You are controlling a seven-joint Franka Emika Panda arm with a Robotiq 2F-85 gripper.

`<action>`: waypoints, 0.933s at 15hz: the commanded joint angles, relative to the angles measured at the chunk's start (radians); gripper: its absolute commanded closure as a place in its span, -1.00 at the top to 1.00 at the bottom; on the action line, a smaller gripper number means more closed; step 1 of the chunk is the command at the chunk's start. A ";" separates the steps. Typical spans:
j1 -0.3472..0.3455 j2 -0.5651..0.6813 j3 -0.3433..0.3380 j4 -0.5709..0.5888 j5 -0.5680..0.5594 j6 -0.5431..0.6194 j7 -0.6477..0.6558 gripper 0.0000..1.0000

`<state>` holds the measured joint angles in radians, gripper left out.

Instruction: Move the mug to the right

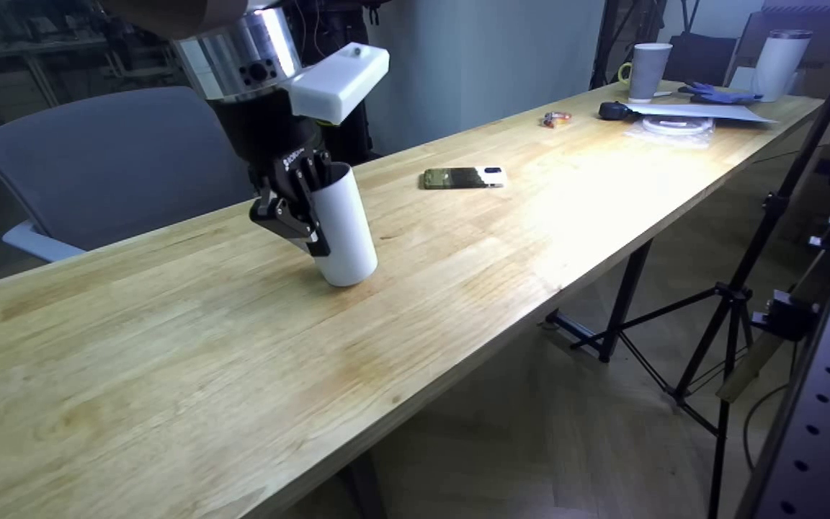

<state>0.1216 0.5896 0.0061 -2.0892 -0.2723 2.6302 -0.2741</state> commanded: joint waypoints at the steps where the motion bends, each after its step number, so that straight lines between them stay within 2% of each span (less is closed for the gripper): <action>1: 0.016 0.023 -0.021 0.027 -0.034 -0.003 0.063 -0.96; 7: -0.043 -0.004 0.024 0.089 0.030 -0.057 0.011 -0.96; 14: -0.067 -0.012 0.038 0.146 0.062 -0.079 0.013 -0.96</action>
<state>0.0685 0.5957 0.0275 -1.9753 -0.2266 2.5856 -0.2669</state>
